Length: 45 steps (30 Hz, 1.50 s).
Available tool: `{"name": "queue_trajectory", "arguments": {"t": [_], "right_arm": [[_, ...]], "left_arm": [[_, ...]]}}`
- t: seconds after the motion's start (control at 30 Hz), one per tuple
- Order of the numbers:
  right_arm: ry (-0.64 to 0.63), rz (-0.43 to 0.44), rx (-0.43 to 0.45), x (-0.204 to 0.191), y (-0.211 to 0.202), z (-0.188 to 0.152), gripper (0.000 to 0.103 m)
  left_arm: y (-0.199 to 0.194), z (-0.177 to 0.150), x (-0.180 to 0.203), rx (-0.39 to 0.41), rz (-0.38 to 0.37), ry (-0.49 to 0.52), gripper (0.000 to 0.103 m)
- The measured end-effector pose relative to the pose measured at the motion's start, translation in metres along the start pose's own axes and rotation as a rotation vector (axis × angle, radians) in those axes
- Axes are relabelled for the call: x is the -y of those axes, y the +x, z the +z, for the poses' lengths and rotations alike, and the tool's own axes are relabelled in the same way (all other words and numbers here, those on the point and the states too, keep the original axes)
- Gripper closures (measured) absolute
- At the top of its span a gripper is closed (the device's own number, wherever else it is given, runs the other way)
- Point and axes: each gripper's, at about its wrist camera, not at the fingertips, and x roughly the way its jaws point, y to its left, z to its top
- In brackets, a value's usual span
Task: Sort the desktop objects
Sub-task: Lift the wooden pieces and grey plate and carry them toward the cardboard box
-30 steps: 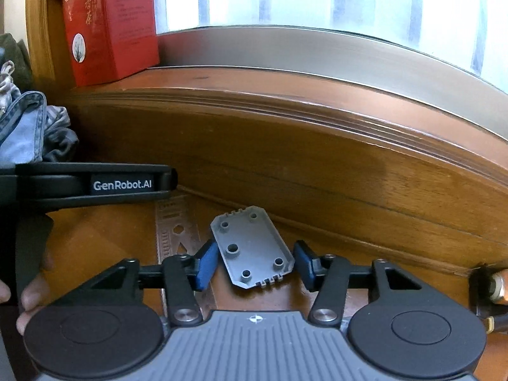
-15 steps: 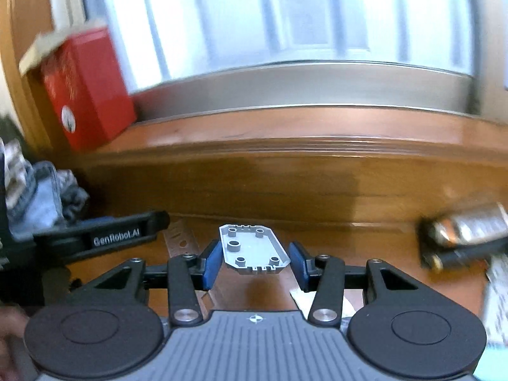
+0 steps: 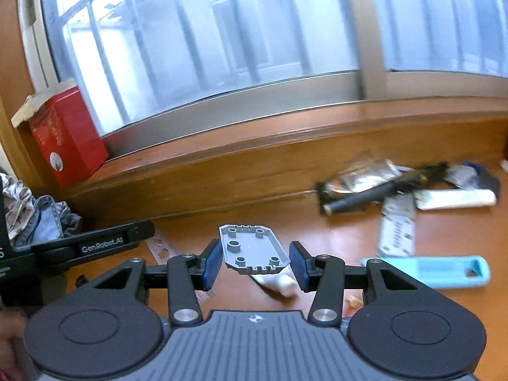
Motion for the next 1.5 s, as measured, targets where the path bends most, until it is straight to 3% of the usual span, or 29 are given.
{"name": "queue_trajectory", "arguments": {"t": [0.23, 0.97, 1.1, 1.5], "right_arm": [[0.037, 0.007, 0.043, 0.044, -0.039, -0.006, 0.054], [-0.011, 0.016, 0.089, 0.233, -0.140, 0.006, 0.054], [0.019, 0.015, 0.102, 0.253, -0.151, 0.006, 0.054], [0.061, -0.098, 0.169, 0.280, -0.166, 0.007, 0.054]], "left_arm": [[-0.020, -0.007, 0.043, 0.013, -0.003, 0.032, 0.027], [-0.056, -0.054, 0.253, 0.013, -0.054, 0.050, 0.027], [-0.056, -0.049, 0.275, 0.023, -0.082, 0.103, 0.027], [-0.033, -0.034, 0.320, 0.041, -0.220, 0.177, 0.027]]}}
